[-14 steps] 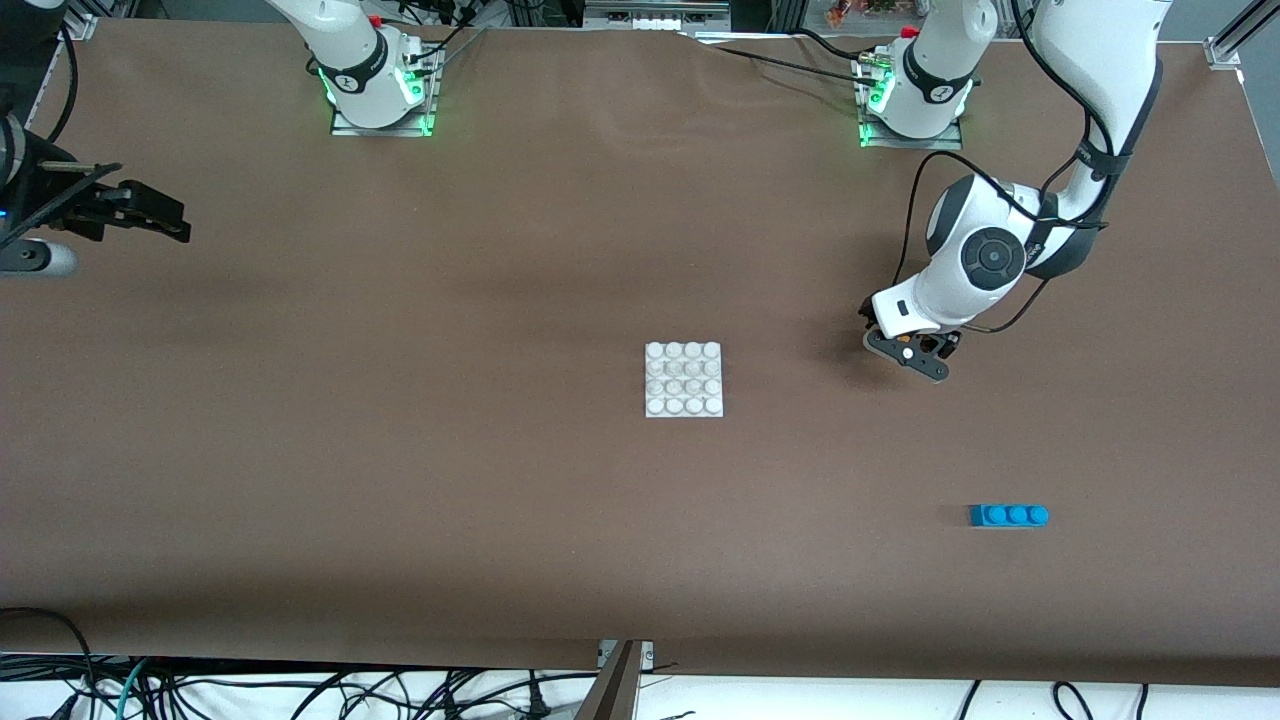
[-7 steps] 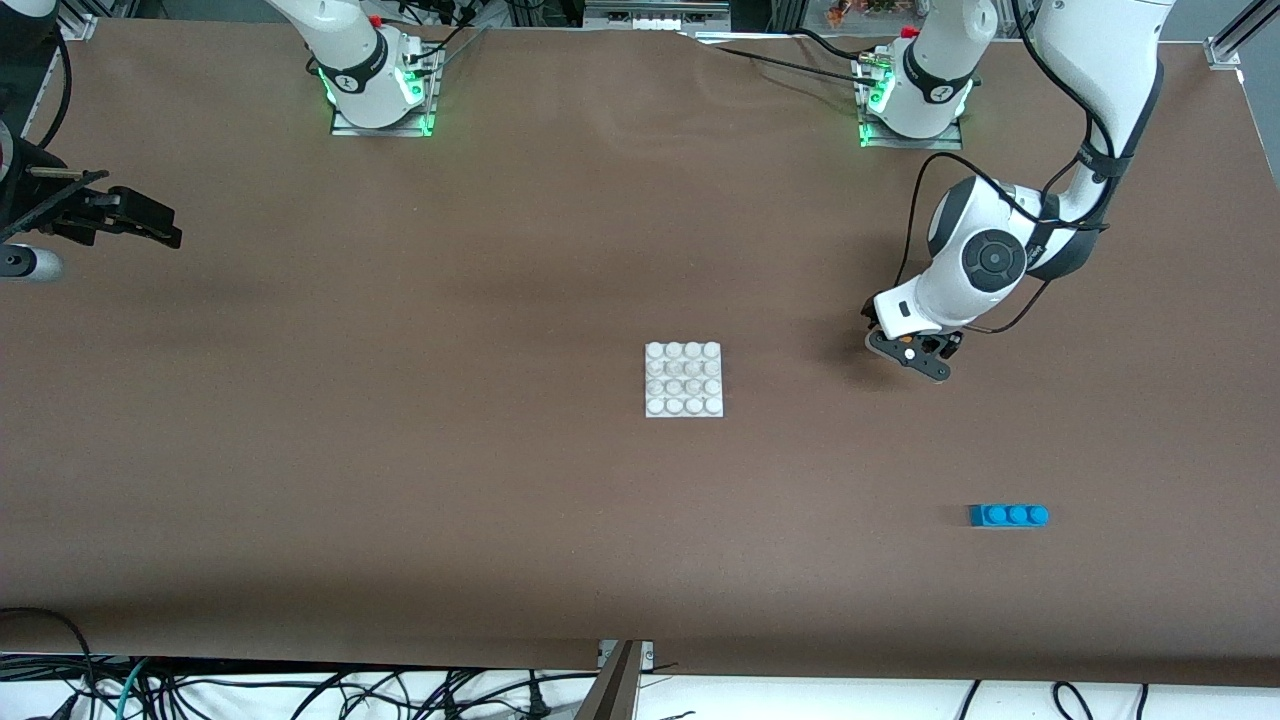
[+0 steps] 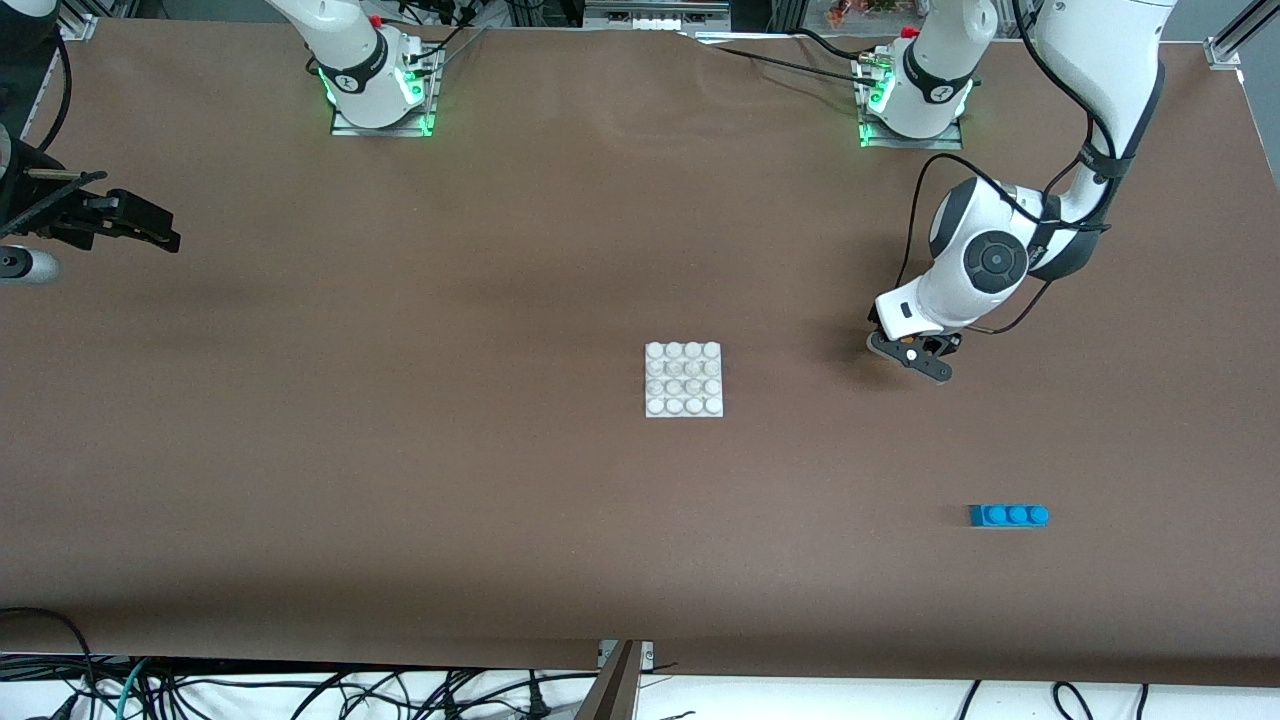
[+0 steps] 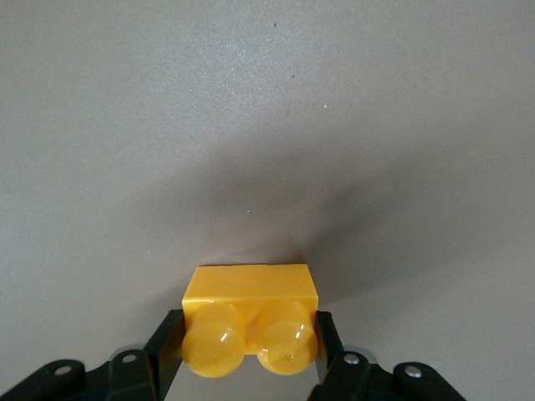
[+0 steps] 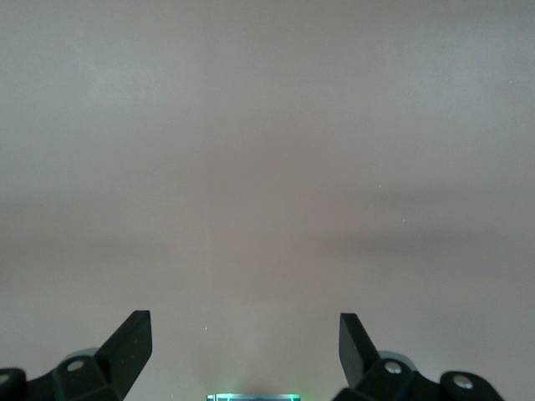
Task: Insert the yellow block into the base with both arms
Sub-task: 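Lower the left gripper and grasp the yellow block, then carry the yellow block with the left gripper over the base plate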
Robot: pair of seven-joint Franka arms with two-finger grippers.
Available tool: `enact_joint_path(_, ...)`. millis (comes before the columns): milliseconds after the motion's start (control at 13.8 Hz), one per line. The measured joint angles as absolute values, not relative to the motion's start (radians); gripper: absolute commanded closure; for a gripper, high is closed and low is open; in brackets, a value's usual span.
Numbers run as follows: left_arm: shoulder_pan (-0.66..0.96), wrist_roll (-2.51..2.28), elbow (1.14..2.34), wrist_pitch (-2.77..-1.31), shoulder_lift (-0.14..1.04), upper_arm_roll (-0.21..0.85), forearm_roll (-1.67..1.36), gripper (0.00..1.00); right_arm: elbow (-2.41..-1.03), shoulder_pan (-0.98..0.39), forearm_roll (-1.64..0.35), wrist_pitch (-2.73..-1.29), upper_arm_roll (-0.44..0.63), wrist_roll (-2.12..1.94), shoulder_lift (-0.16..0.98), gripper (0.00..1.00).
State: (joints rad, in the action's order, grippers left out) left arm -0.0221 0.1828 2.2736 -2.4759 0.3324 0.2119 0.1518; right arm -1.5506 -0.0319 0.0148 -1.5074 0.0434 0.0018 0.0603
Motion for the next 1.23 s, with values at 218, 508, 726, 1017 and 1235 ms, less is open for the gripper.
enact_joint_path(218, -0.022, 0.183, 2.262, -2.469, 0.325, 0.212, 0.152, 0.66, -1.551, -0.032, 0.015, -1.518, 0.043, 0.002, 0.06, 0.01)
enact_joint_path(508, -0.021, 0.161, 2.146, -2.276, 0.272, 0.236, 0.152, 0.66, -1.551, -0.032, 0.015, -1.522, 0.043, 0.002, 0.06, 0.01)
enact_joint_path(726, -0.015, -0.012, 2.013, -2.153, 0.274, 0.338, 0.115, 0.65, -1.551, -0.033, 0.015, -1.522, 0.043, 0.002, 0.06, 0.01)
enact_joint_path(1017, 0.112, -0.248, 1.837, -2.141, 0.378, 0.395, 0.091, 0.65, -1.55, -0.033, 0.015, -1.522, 0.042, 0.002, 0.06, 0.01)
enact_joint_path(1235, 0.222, -0.457, 1.688, -2.141, 0.507, 0.394, 0.091, 0.65, -1.55, -0.033, 0.014, -1.522, 0.042, 0.002, 0.06, 0.01)
